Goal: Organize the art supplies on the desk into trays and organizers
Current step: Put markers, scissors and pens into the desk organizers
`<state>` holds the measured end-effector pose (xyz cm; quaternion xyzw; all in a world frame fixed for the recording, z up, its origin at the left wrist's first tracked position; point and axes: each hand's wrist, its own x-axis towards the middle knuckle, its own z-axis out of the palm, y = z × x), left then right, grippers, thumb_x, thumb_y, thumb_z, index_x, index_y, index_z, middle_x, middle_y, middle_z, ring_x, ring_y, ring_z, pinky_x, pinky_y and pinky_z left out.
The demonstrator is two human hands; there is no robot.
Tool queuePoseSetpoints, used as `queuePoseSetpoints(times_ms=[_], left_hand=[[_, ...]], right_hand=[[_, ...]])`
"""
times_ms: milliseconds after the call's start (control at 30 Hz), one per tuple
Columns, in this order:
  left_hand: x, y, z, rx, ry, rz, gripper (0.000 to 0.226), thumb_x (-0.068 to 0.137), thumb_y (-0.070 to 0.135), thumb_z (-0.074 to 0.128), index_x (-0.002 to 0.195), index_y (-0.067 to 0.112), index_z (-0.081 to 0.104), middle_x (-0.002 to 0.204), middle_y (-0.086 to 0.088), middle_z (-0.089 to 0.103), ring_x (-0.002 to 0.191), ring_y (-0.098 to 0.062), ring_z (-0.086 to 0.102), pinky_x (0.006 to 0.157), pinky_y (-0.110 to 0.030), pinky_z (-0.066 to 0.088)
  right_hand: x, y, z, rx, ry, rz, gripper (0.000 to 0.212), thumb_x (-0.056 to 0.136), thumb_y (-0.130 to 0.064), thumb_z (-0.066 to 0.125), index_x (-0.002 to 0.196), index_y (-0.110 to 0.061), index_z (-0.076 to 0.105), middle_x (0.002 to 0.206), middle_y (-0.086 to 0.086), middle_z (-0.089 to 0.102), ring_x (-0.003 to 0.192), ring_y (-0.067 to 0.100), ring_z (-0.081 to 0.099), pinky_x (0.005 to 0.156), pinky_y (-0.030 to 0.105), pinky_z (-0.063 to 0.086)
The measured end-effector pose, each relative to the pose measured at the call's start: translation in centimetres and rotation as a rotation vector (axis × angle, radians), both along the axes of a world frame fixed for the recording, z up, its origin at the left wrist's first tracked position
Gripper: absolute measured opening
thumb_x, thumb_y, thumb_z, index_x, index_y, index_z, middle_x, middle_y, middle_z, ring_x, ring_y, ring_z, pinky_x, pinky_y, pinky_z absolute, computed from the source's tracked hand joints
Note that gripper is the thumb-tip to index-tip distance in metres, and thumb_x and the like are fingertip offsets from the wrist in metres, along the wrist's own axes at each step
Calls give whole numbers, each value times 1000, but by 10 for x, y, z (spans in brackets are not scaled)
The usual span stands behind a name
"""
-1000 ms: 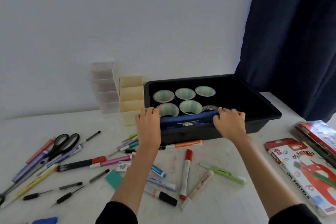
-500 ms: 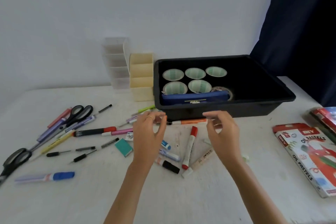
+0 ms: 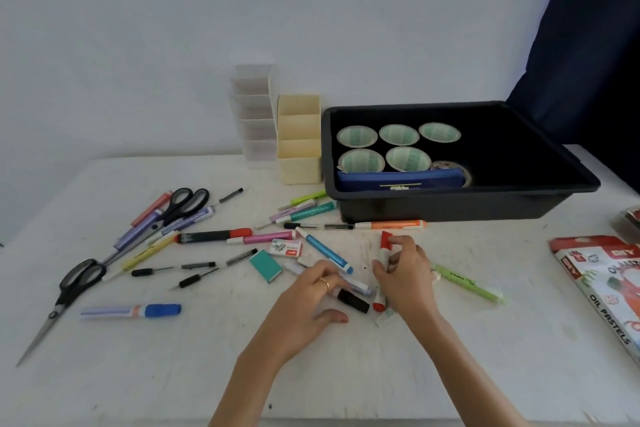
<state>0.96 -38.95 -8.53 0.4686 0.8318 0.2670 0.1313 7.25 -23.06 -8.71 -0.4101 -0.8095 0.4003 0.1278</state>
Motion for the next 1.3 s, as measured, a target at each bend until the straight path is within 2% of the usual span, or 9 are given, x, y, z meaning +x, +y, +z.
queuePoseSetpoints(times_ms=[133,267,433,667,733,867,967,1100,1300], left_hand=[[-3,0,-6,-87,235,-59,42,92,33,52,134,30,48,131,8,43,122,-9,34,100,-19,25],[-8,4,-11,-122,341,-122,39,95,27,48,134,24,48,134,1,44,125,-15,36,101,-23,26],[-22,-4,9,8,187,-67,35,95,22,48,131,18,50,130,0,49,119,-12,43,100,-17,29],[-51,-20,58,608,-190,278,20,87,25,60,104,36,55,100,14,63,91,5,60,74,-8,47],[-62,-15,69,695,-263,342,26,87,22,61,107,37,53,100,13,64,90,5,61,71,-8,49],[-90,0,88,812,-265,386,33,89,18,60,119,29,52,104,11,64,94,1,62,78,-12,51],[-111,13,104,897,-237,401,24,88,12,62,106,26,57,97,11,67,89,1,64,76,-12,50],[-144,31,120,982,-223,380,21,87,6,62,101,22,57,96,8,67,91,-3,65,80,-15,51],[-187,62,127,1008,-188,320,18,88,5,61,102,16,55,84,17,68,89,-4,66,83,-17,51]], right_hand=[[-2,2,9,-225,89,-70,53,81,-22,72,128,-24,47,91,-6,58,77,8,56,62,21,46],[-4,-1,20,-370,159,-17,63,82,-18,70,134,-37,40,96,-4,60,83,16,62,63,23,50],[1,-2,37,-402,284,121,69,84,-3,64,132,-45,39,99,7,60,81,20,63,62,26,53],[-8,1,70,-511,540,228,36,87,-9,61,116,-30,60,84,15,66,68,17,63,59,26,51],[-24,-3,79,-464,597,252,36,87,-9,60,119,-25,57,82,12,70,72,20,67,62,28,52],[-65,-7,96,-310,706,259,42,87,-9,62,124,-25,50,90,8,70,81,15,70,67,27,57],[-96,-5,105,-202,782,216,40,88,-9,62,121,-27,50,94,4,69,81,11,70,71,30,58],[-138,6,111,62,805,115,37,89,-16,62,113,-41,49,95,-7,65,78,9,66,71,32,58],[-199,32,109,197,949,79,29,91,-4,55,112,-23,52,90,1,64,81,12,64,73,17,51]])
